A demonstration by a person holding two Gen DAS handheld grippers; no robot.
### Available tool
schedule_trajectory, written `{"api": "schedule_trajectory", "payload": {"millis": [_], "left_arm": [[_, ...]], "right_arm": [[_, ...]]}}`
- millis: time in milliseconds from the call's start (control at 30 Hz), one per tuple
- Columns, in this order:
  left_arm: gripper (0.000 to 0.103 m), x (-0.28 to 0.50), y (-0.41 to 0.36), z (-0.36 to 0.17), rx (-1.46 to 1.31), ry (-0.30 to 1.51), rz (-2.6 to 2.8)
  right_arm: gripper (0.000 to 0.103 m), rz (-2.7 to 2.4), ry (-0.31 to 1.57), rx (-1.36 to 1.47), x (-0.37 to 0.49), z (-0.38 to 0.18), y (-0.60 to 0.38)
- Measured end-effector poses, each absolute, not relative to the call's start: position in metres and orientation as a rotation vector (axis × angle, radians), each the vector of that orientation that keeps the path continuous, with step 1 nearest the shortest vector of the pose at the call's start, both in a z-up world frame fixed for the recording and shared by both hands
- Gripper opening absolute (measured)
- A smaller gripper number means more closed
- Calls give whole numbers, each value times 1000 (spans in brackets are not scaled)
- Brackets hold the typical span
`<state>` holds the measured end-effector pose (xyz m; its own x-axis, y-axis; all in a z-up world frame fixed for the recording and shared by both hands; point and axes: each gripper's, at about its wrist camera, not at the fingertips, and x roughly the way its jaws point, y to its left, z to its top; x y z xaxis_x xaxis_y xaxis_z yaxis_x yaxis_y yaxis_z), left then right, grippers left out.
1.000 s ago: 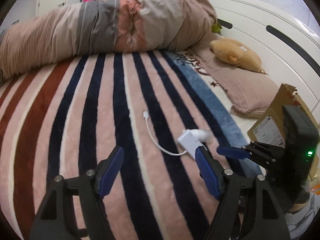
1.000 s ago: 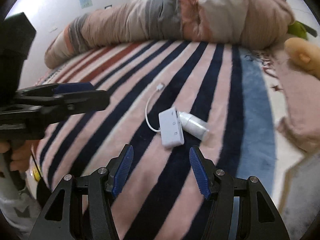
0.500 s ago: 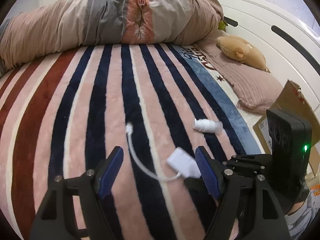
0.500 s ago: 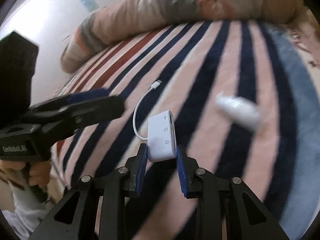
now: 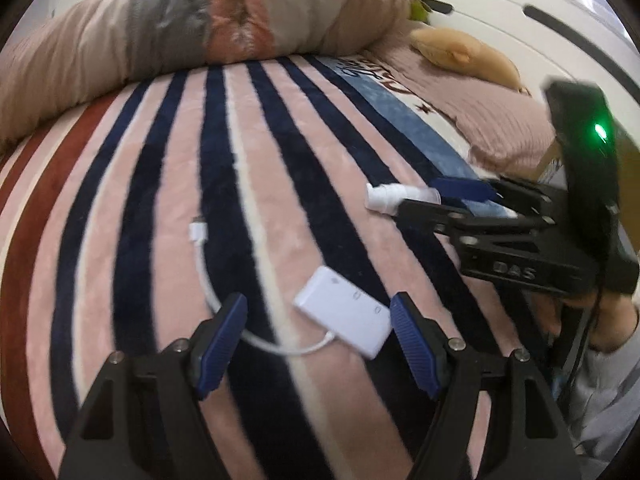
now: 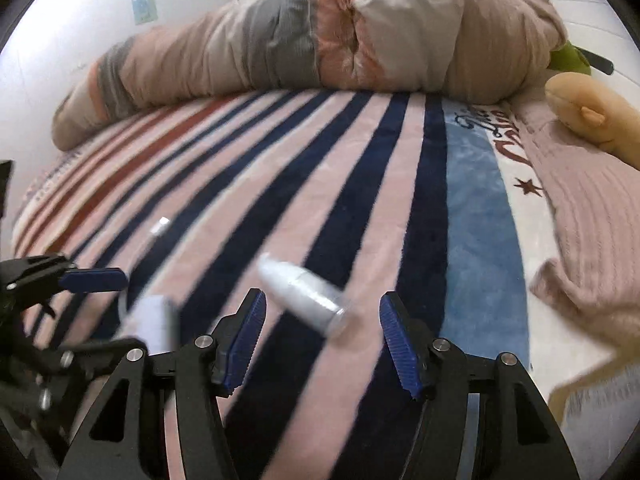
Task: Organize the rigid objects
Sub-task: 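Grasp the white card reader with the left gripper while the right grasps the small bottle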
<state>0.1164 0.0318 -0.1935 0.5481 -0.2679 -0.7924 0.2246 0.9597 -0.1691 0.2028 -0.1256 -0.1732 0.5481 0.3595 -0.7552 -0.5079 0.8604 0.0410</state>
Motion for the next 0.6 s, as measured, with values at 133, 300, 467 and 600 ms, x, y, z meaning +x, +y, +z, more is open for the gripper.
{"api": "schedule_trajectory", "payload": {"millis": [133, 300, 467, 600], "left_arm": [[68, 120, 26, -201, -28, 944, -297], [54, 115, 30, -197, -30, 937, -307], [54, 104, 38, -192, -43, 938, -312], [54, 97, 43, -192, -56, 942, -309]], "right_arm": [[45, 586, 860, -182, 207, -181, -120], [39, 597, 864, -198, 187, -175, -121], [39, 583, 921, -191, 164, -172, -126], [39, 591, 943, -193, 144, -173, -131]]}}
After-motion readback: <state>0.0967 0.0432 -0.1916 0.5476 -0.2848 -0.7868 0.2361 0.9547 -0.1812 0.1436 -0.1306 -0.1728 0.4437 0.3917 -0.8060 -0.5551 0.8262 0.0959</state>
